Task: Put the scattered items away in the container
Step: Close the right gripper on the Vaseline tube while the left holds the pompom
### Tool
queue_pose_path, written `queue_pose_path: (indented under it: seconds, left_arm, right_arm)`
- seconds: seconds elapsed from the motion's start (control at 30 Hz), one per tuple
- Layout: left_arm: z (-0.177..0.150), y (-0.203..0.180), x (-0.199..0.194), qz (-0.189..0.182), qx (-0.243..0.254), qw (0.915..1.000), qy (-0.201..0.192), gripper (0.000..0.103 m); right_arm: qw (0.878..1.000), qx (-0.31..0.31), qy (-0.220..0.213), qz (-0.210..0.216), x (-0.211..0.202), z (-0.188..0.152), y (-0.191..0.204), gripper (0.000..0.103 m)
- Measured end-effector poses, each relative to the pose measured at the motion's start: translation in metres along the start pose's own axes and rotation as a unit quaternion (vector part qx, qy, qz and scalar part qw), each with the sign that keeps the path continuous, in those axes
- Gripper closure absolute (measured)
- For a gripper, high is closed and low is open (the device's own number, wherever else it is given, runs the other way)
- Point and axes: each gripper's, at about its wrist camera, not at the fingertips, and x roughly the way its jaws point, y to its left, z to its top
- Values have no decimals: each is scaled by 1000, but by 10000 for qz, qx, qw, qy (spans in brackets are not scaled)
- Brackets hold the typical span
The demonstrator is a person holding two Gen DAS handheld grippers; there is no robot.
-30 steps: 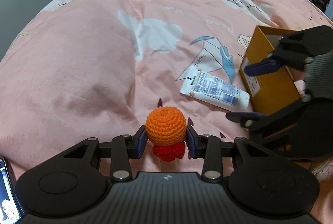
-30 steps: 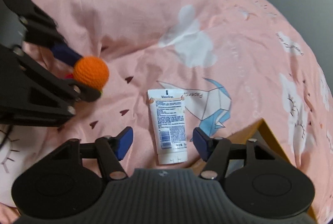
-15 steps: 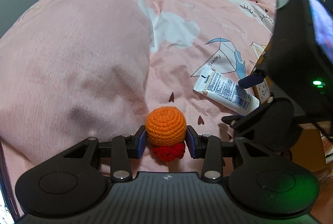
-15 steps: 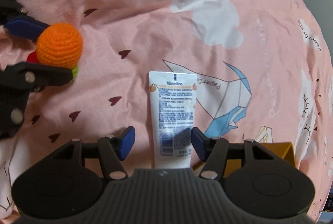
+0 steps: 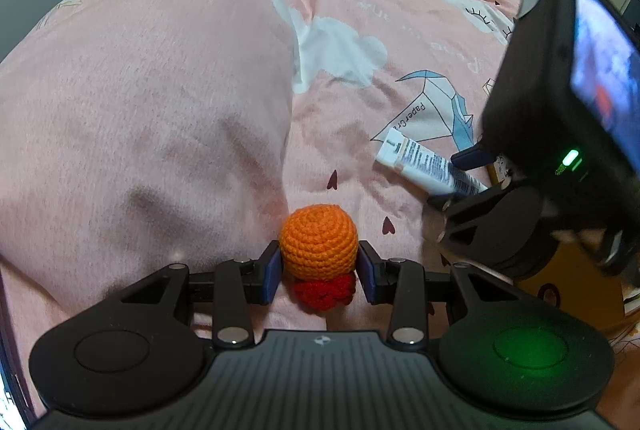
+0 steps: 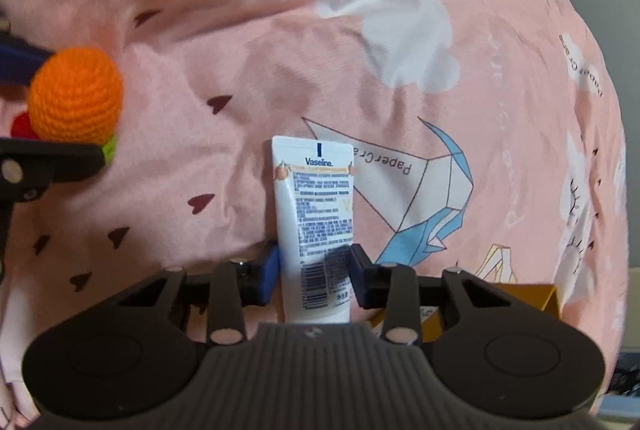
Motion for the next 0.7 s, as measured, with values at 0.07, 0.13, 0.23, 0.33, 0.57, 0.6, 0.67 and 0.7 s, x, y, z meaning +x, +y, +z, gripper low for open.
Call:
queue_pose_path:
  seconds: [0.07, 0.13, 0.23, 0.33, 0.57, 0.6, 0.67, 0.7]
  left_arm:
    - [0, 0, 0, -12, 7, 10000, 0, 58]
    - [0, 0, 0, -10, 13, 10000, 5, 58]
    - [1, 2, 0, -32, 5, 10000, 1, 58]
    - [0, 0, 1, -27, 37, 10000, 17, 58]
    - [-3, -3, 3, -39, 107, 9999, 57, 58]
    - [-3, -3, 4, -43, 103, 9999, 62, 58]
    - [-3, -3, 3, -42, 109, 9999, 67, 58]
    - [-3, -3, 3, -40, 119, 9999, 68, 58]
  right_arm:
    - [9997, 169, -95, 118, -7, -2, -8, 76]
    - [9985, 376, -160, 376, -15, -5, -16, 77]
    - [9910, 881, -248, 974, -25, -7, -28, 78]
    - [9747, 1321, -315, 1778, -33, -12, -35, 78]
    - [9752, 1471, -127, 1649, -14, -12, -17, 79]
    - [9739, 1521, -115, 1679, -8, -10, -19, 79]
    - [9732, 1558, -104, 1685, -4, -8, -18, 79]
    - [9736, 1546, -98, 1677, -2, -7, -16, 78]
